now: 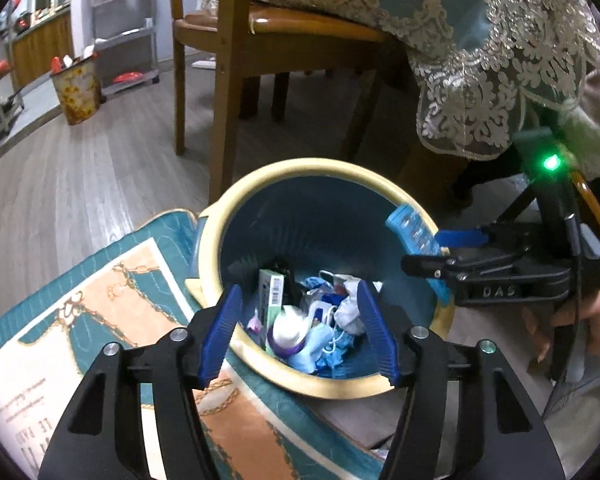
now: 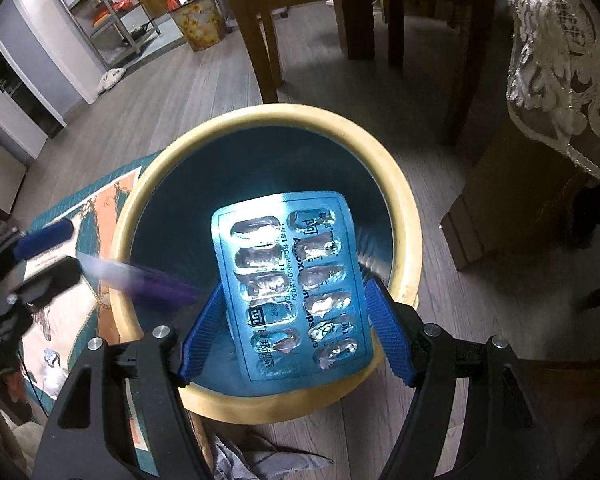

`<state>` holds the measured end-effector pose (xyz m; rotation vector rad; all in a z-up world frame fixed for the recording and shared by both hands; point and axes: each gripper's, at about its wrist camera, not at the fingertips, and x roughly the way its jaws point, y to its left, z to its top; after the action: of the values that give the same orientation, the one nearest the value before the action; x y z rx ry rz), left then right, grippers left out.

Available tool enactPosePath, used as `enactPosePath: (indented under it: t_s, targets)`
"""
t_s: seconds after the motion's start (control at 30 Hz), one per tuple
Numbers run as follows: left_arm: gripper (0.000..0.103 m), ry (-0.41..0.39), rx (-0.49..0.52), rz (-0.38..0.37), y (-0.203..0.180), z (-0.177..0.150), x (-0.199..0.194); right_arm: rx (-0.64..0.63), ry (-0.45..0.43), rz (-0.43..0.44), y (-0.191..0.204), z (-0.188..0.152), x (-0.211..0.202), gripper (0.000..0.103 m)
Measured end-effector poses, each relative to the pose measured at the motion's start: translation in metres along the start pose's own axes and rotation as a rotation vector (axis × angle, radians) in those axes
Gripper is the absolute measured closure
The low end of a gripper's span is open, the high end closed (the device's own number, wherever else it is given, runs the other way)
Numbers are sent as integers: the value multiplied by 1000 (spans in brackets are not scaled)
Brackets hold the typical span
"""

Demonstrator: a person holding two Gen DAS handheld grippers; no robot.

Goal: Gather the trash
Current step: 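Open both tools to drop the blister pack and bottle into the bin, then move both open tools back over the remaining trash on the mat, then grasp the white tissue with the right tool while the left tool grasps the white-and-red packet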

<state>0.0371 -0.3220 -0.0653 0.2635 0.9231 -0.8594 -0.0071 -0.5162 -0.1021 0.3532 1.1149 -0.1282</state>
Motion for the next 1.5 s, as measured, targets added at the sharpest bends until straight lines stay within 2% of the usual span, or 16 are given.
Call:
enactPosePath:
  t_s: [0.17, 0.43, 0.67, 0.83, 1.1, 1.3, 1.5]
  targets:
    - [41, -16, -5, 19, 9, -2, -17, -12, -19, 11, 7, 3, -6, 28]
    - [38, -38, -29, 88, 37, -19, -68, -72, -58, 6, 39, 5, -25, 25]
    - [37, -59, -73, 173, 67, -52, -122, -160, -73, 17, 88, -9, -41, 23]
    - [37, -56, -130, 218, 89, -88, -154, -239, -66, 80, 132, -25, -50, 23]
    - [37, 56, -201, 325, 140, -159, -168, -521, 33, 170, 223, -70, -36, 23]
    - [36, 63, -268, 330, 164, -196, -177, -661, 113, 218, 272, -105, -15, 26]
    - [36, 139, -206, 315, 164, -212, -157, -782, 237, 202, 293, -132, 18, 48]
